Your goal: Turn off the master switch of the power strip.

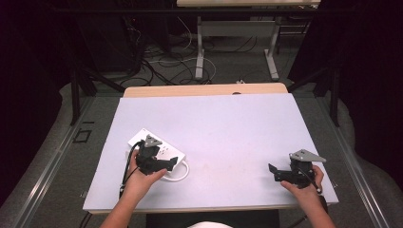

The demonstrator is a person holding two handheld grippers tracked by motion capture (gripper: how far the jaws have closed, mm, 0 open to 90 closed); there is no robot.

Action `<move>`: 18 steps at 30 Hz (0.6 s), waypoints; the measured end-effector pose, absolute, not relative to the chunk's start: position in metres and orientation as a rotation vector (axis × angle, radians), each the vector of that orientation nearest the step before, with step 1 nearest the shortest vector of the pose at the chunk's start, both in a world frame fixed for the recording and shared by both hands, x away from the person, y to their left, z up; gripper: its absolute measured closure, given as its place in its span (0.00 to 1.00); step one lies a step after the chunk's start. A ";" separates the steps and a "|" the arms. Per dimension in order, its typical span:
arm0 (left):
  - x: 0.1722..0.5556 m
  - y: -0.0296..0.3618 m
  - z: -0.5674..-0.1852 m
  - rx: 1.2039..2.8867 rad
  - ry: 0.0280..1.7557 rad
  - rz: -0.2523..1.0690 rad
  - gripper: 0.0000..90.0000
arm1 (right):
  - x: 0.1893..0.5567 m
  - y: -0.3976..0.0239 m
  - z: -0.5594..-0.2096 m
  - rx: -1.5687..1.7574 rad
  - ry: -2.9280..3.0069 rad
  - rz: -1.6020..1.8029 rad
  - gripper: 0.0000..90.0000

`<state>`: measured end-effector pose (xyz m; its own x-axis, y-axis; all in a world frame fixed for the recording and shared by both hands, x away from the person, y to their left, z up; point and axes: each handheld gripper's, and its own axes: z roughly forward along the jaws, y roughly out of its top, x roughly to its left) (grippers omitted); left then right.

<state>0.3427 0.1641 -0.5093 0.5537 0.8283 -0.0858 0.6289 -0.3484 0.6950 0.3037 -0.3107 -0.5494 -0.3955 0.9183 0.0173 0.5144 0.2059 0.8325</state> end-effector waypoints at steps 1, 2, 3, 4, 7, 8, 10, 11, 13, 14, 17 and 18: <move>0.343 0.165 -0.510 2.090 1.165 0.364 0.12 | 0.303 -0.311 -0.549 1.331 1.995 1.080 0.07; 0.343 0.165 -0.510 2.088 1.167 0.360 0.11 | 0.303 -0.311 -0.549 1.332 1.996 1.079 0.07; 0.342 0.165 -0.510 2.088 1.182 0.361 0.10 | 0.304 -0.311 -0.549 1.338 1.993 1.087 0.07; 0.342 0.165 -0.510 2.071 1.188 0.369 0.07 | 0.305 -0.310 -0.551 1.325 1.972 1.093 0.07; 0.342 0.166 -0.510 2.061 1.194 0.365 0.01 | 0.303 -0.311 -0.549 1.333 1.992 1.085 0.07; 0.341 0.167 -0.509 2.063 1.199 0.361 0.01 | 0.303 -0.311 -0.549 1.332 1.990 1.088 0.07; 0.340 0.170 -0.508 2.054 1.206 0.372 0.00 | 0.303 -0.310 -0.549 1.331 1.988 1.090 0.07; 0.340 0.171 -0.508 2.041 1.214 0.369 0.00 | 0.303 -0.310 -0.549 1.332 1.988 1.090 0.07; 0.339 0.173 -0.507 2.029 1.224 0.378 0.00 | 0.303 -0.310 -0.549 1.323 1.994 1.086 0.07; 0.339 0.175 -0.506 2.035 1.232 0.390 0.01 | 0.303 -0.310 -0.549 1.324 1.994 1.086 0.07; 0.338 0.178 -0.504 2.017 1.229 0.393 0.01 | 0.303 -0.310 -0.549 1.330 1.988 1.092 0.07; 0.338 0.179 -0.503 2.012 1.228 0.397 0.00 | 0.303 -0.311 -0.549 1.330 1.987 1.092 0.07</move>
